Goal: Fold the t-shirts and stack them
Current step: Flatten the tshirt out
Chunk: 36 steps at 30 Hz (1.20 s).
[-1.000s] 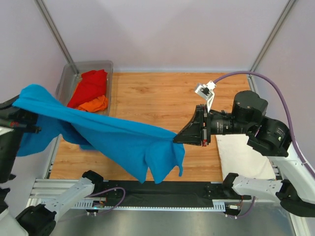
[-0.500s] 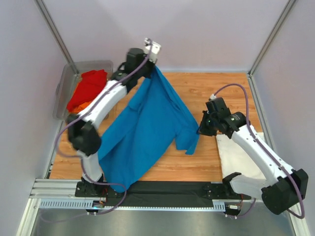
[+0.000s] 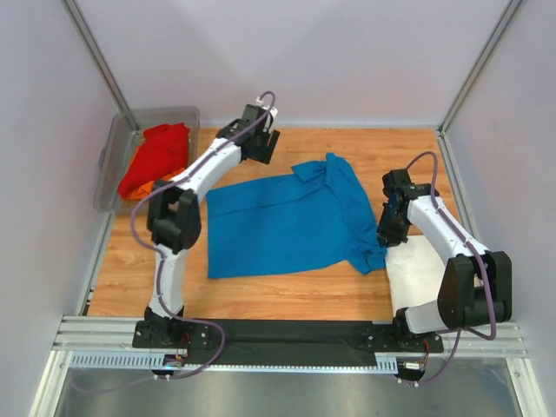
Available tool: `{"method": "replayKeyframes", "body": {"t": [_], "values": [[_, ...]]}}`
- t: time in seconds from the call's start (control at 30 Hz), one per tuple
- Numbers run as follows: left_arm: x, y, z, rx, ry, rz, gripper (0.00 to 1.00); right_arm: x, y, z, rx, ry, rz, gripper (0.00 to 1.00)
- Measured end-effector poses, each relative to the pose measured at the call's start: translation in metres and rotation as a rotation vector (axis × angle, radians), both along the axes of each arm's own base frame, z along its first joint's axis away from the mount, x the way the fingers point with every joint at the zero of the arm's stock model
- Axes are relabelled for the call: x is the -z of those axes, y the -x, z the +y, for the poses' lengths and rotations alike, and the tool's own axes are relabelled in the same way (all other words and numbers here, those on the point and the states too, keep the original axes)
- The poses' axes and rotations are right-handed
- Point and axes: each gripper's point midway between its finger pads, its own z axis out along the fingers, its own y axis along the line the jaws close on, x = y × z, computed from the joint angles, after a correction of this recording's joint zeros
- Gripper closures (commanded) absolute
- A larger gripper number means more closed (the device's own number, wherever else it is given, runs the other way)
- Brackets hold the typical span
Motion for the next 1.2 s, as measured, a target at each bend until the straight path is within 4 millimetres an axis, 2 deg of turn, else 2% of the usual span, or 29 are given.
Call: {"method": "replayKeyframes", "body": {"t": [0.1,0.2,0.23,0.3,0.4,0.47,0.57,0.63,0.7,0.87,1.07,1.2], "values": [[-0.075,0.042,0.030,-0.050,0.040,-0.062,0.29,0.000,-0.001,-0.004,-0.028,0.014,-0.002,0.73],[-0.135,0.095,0.047,-0.056,0.135,-0.129,0.38,0.001,-0.003,-0.006,-0.054,0.017,-0.002,0.60],[-0.145,0.113,0.050,-0.050,0.172,-0.139,0.41,0.002,-0.003,-0.004,-0.068,0.010,0.001,0.54],[-0.148,0.146,0.053,-0.038,0.243,-0.126,0.44,0.004,-0.005,0.002,-0.093,-0.023,0.003,0.51],[-0.102,0.188,0.054,-0.052,0.299,0.017,0.50,0.002,-0.011,0.023,-0.141,-0.093,-0.012,0.49],[-0.050,0.209,0.052,-0.079,0.312,0.155,0.53,-0.002,-0.018,0.040,-0.185,-0.129,-0.020,0.49],[0.020,0.242,0.056,-0.139,0.289,0.365,0.50,-0.005,-0.032,0.066,-0.247,-0.181,-0.039,0.49],[0.049,0.259,0.058,-0.178,0.277,0.465,0.49,-0.002,-0.034,0.076,-0.267,-0.198,-0.035,0.49],[0.064,0.264,0.059,-0.208,0.264,0.510,0.48,0.003,-0.034,0.079,-0.273,-0.204,-0.017,0.49],[0.096,0.254,0.060,-0.276,0.215,0.577,0.44,0.022,-0.041,0.081,-0.269,-0.193,0.041,0.48],[0.097,0.218,0.068,-0.372,0.267,0.607,0.43,0.041,-0.055,0.086,-0.271,-0.194,0.096,0.48],[0.095,0.190,0.081,-0.407,0.276,0.602,0.43,0.037,-0.075,0.096,-0.277,-0.219,0.081,0.46]]}}
